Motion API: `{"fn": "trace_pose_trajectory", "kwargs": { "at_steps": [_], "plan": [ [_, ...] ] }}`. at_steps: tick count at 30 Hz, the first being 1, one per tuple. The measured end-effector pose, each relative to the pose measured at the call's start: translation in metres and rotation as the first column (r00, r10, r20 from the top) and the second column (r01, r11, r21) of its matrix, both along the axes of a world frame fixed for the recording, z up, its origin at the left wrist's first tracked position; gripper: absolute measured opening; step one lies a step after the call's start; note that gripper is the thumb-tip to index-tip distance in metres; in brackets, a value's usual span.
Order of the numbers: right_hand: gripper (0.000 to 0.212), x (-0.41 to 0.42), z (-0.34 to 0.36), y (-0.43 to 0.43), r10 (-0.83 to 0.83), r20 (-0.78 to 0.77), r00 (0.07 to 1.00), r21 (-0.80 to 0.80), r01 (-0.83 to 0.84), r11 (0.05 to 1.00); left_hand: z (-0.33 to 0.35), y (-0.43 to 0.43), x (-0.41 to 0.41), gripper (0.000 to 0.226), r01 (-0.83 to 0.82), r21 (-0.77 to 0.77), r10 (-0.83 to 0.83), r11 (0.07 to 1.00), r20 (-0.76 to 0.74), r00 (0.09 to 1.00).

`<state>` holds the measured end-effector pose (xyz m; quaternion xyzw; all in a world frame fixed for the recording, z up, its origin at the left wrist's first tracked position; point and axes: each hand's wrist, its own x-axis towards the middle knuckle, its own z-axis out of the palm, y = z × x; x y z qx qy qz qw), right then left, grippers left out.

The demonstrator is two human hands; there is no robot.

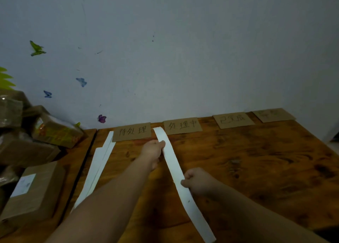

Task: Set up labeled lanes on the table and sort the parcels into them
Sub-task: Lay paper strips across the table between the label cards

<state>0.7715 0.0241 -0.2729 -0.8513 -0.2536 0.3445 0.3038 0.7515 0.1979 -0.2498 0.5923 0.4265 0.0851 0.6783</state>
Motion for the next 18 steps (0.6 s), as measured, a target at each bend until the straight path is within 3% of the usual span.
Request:
{"fn": "trace_pose_trajectory", "kwargs": {
  "at_steps": [4,6,9,11,15,18],
  "plan": [
    [0.019,0.022,-0.008,-0.002,-0.015,0.018,1.000,0.036,0.014,0.999,-0.001,0.008,0.031,0.021,0.031,0.073,-0.032,0.997,0.014,0.999],
    [0.007,0.027,-0.016,0.003,-0.034,0.013,0.999,0.046,0.033,0.998,-0.008,0.017,0.042,0.034,0.062,0.144,-0.064,0.988,0.009,0.998],
    [0.048,0.029,-0.033,0.013,-0.079,-0.004,0.997,0.075,0.079,0.994,-0.029,0.034,0.055,0.063,0.126,0.305,-0.113,0.944,-0.062,0.992],
    [0.050,0.028,-0.047,0.025,-0.069,-0.002,0.998,0.063,0.069,0.996,-0.049,0.047,0.062,0.069,0.221,0.396,-0.176,0.891,-0.146,0.973],
    [0.033,0.019,-0.083,0.052,0.001,0.025,1.000,-0.009,-0.001,1.000,-0.098,0.069,0.067,0.058,0.511,0.561,-0.282,0.651,-0.446,0.849],
    [0.032,0.010,-0.105,0.066,0.083,0.040,0.996,-0.071,-0.080,0.994,-0.127,0.079,0.059,0.051,0.743,0.510,-0.353,0.434,-0.662,0.661]
  ]
}}
